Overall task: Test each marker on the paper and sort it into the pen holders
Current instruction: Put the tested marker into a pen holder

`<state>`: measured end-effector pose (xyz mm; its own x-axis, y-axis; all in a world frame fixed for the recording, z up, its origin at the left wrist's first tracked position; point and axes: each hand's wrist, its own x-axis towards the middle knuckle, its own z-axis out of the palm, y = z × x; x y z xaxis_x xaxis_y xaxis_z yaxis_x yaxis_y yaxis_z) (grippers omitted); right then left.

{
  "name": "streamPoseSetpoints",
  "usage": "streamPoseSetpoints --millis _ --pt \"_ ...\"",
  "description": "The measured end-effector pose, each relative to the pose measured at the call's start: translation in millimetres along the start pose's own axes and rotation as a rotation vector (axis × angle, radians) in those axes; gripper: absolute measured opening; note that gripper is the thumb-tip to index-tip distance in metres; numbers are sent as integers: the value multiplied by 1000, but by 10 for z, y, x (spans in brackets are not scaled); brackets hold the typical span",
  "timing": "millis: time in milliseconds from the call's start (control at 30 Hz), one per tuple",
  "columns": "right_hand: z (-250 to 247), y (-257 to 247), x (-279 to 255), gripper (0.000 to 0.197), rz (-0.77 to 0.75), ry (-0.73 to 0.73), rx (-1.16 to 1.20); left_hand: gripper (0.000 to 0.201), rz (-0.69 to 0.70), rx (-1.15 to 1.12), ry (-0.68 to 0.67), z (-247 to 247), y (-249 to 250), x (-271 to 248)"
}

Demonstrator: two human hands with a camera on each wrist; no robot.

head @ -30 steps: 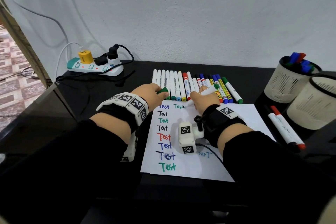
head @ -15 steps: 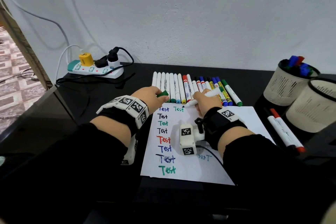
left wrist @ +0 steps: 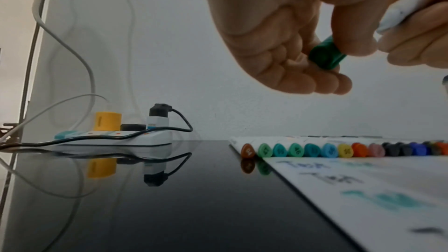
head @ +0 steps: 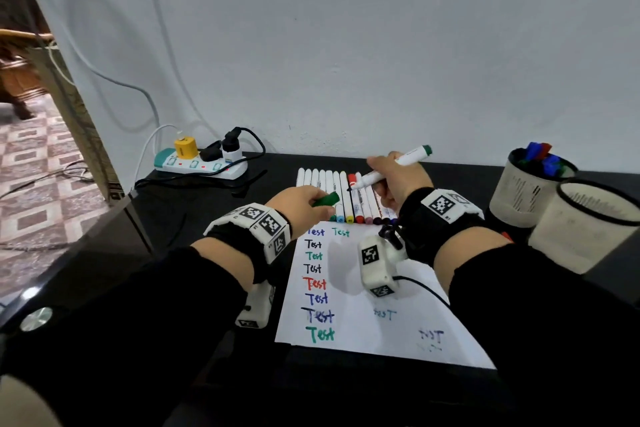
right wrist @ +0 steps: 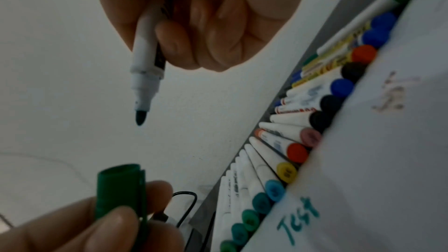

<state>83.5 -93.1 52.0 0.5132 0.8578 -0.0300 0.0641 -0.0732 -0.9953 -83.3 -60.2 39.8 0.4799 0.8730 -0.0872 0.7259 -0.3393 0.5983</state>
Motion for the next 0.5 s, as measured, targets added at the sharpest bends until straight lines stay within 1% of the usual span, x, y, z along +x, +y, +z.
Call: streamPoseSetpoints --millis 133,267,367,433,500 --pt "-21 -104 -151 41 -68 -41 -23 29 63 -60 21 -44 191 -143" --pt "-70 -234 -318 41 -111 -69 -15 18 125 -100 17 -88 389 -274" --pt "-156 -353 -426 40 -121 -70 14 4 153 -258 30 -117 490 -352" --pt "-210 -416 -488 39 -120 -57 39 6 160 -345 16 -120 578 -410" --pt "-242 -462 -532 36 -106 -44 56 10 178 -327 7 -114 670 -451"
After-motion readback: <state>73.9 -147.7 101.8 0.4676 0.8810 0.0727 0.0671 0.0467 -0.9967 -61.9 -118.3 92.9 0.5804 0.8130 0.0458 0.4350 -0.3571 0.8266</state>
